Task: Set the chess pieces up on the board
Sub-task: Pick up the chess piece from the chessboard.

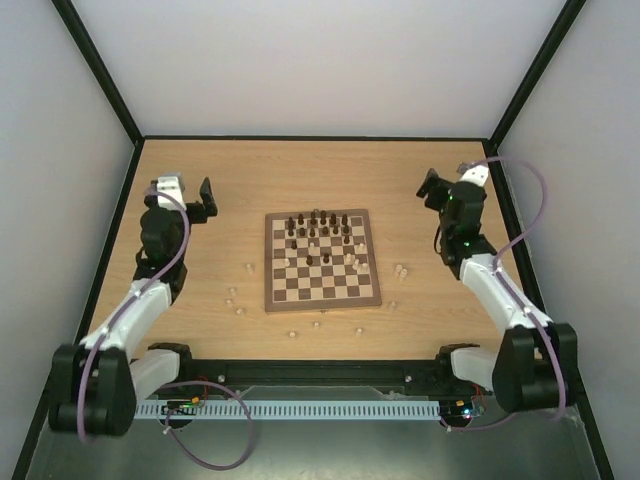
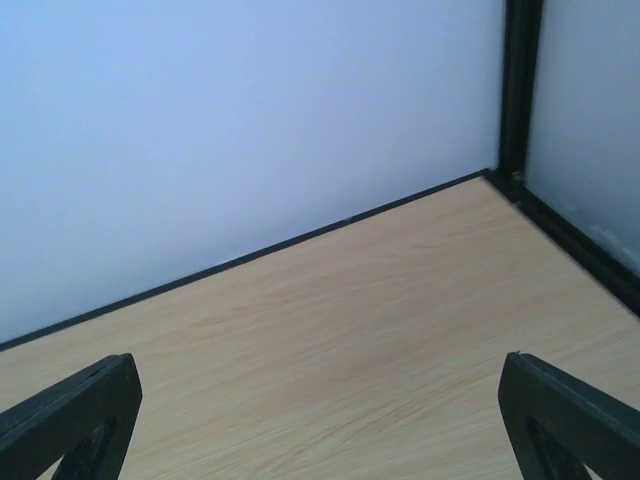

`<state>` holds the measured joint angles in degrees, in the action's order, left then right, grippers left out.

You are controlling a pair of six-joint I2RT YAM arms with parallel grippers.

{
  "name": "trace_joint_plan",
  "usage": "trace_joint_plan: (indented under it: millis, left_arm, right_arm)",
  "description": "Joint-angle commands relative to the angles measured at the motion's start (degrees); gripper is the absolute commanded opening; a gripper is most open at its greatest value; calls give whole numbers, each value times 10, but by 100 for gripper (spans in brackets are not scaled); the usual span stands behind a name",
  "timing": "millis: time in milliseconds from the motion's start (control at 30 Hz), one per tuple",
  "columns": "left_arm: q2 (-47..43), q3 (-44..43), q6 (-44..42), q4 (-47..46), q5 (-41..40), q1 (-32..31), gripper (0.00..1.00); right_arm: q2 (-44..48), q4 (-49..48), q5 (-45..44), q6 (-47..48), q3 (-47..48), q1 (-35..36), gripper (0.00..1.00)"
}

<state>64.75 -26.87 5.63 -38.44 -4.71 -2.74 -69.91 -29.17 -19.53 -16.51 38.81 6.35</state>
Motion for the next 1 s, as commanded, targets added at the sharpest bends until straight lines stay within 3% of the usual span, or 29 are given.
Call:
trace_joint_plan:
  millis: [0,100,167,333,433,633,833,967]
  left_arm:
    - [-101,-65,26,151,55,-29,100]
    - [-123,-155,71,265,78,-35,99]
    - [-111,-227,135,344,82,-38,100]
    - [-68,-324,227,443,196,-61,100]
    - [-70,-327,227,475,218,-74,100]
    - [-86,-329,196,581,234,-73,100]
    - [-167,-265,267,557,178,-71,100]
    - [-157,-232,290,531,206,-68,100]
  right_arm:
    - [45,258,113,-55,107,4,99]
    - [78,345,218,-49,175,7,99]
    - [118,350,277,-57,171,8,99]
    - [166,340,403,-138,135,8,99]
    - [150,357,409,-223,112,7,98]
    - [74,319,546,-222,88,6,99]
    - [31,368,438,-163,111,42,99]
    - [-8,390,334,-144,134,102,99]
